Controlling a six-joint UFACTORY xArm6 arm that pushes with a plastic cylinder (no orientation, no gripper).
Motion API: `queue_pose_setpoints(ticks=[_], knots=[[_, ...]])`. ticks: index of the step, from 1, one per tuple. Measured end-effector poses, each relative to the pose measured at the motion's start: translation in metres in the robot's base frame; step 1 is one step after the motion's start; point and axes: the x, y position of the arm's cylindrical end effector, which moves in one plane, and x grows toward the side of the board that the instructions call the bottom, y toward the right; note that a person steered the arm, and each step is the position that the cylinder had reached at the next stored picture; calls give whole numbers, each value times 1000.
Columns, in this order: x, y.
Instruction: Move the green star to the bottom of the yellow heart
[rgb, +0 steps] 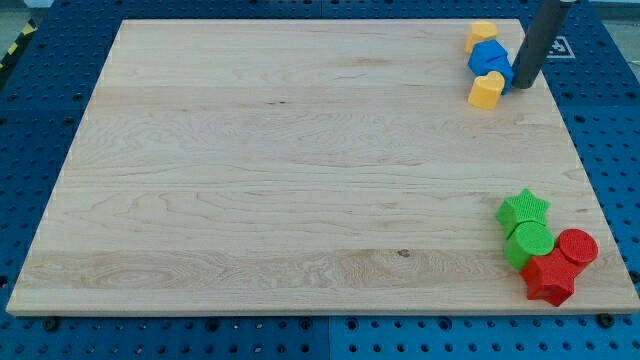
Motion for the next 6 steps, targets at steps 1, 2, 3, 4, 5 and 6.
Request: queue_pose_setpoints(ticks=[1,2,3,4,5,6], knots=[[9,-3],[62,6],[100,-2],[90,-53],[46,-115],[9,-145]])
